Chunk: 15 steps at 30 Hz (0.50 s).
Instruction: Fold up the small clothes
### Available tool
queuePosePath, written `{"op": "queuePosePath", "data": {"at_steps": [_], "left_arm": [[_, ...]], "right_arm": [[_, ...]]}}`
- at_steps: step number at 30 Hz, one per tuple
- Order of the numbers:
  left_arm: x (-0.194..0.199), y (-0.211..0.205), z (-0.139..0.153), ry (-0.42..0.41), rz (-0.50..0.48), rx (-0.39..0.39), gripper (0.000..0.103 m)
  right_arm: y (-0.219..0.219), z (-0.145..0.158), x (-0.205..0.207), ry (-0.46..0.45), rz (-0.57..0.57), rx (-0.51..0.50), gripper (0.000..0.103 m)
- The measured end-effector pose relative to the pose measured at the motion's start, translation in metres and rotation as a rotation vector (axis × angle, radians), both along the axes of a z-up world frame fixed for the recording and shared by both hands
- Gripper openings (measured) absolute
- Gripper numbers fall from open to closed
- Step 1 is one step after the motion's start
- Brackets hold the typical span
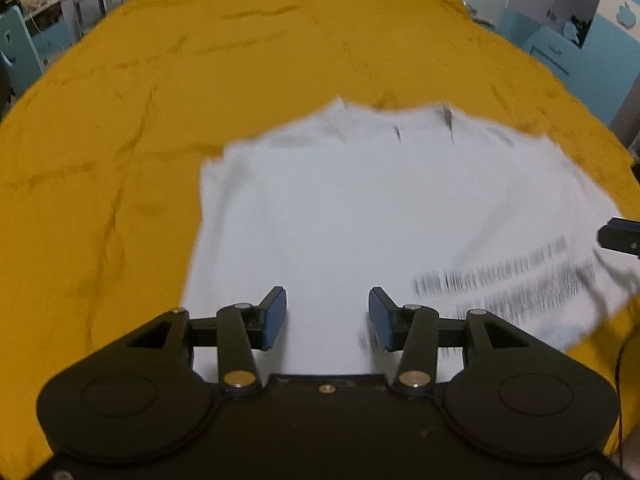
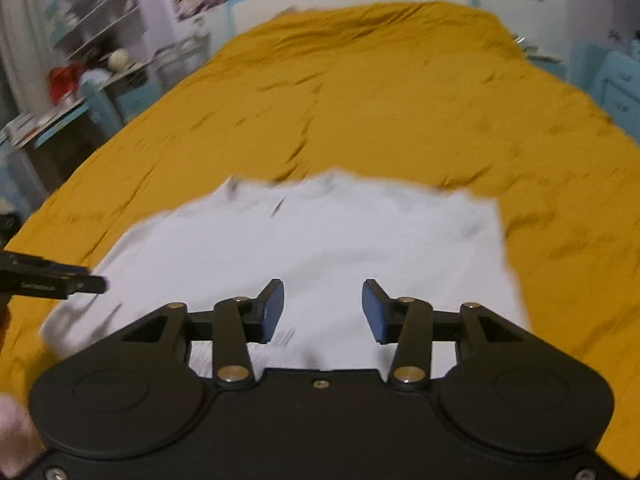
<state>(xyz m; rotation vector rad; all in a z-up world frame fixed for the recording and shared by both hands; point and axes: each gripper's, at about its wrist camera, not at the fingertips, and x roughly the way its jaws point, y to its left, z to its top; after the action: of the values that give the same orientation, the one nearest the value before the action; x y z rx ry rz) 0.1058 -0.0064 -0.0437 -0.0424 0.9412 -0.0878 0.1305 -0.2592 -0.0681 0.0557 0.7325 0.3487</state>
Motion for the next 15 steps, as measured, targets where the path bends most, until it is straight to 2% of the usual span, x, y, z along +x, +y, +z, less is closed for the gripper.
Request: {"op": "queuePosePath", "data": {"at_steps": [2, 6, 9, 13, 15], "left_arm": [[-0.013, -0.001, -0.012, 0.007, 0.012, 0.013, 0.049], [-0.024, 0.012, -0.021, 0.006, 0.054, -0.035, 0.055], [-0.029, 0.023, -0.024, 0.002, 0.064, -0.051, 0.055], [-0.041, 0.034, -0.024, -0.007, 0.058, -0.055, 0.056], [-0.048, 0.039, -0.025, -0.009, 0.053, -0.058, 0.056]], "right_arm": [[0.005, -0.013, -0.011, 0.022, 0.016, -0.032, 0.045], [-0.006, -0.031, -0.024, 0.056, -0.016, -0.079, 0.044], [-0.026, -0.037, -0.026, 0.061, -0.059, -0.069, 0.039], [-0.047, -0.039, -0.031, 0.046, -0.129, -0.120, 0.039], [-0.058, -0.040, -0.034, 0.051, -0.138, -0.109, 0.039]]}}
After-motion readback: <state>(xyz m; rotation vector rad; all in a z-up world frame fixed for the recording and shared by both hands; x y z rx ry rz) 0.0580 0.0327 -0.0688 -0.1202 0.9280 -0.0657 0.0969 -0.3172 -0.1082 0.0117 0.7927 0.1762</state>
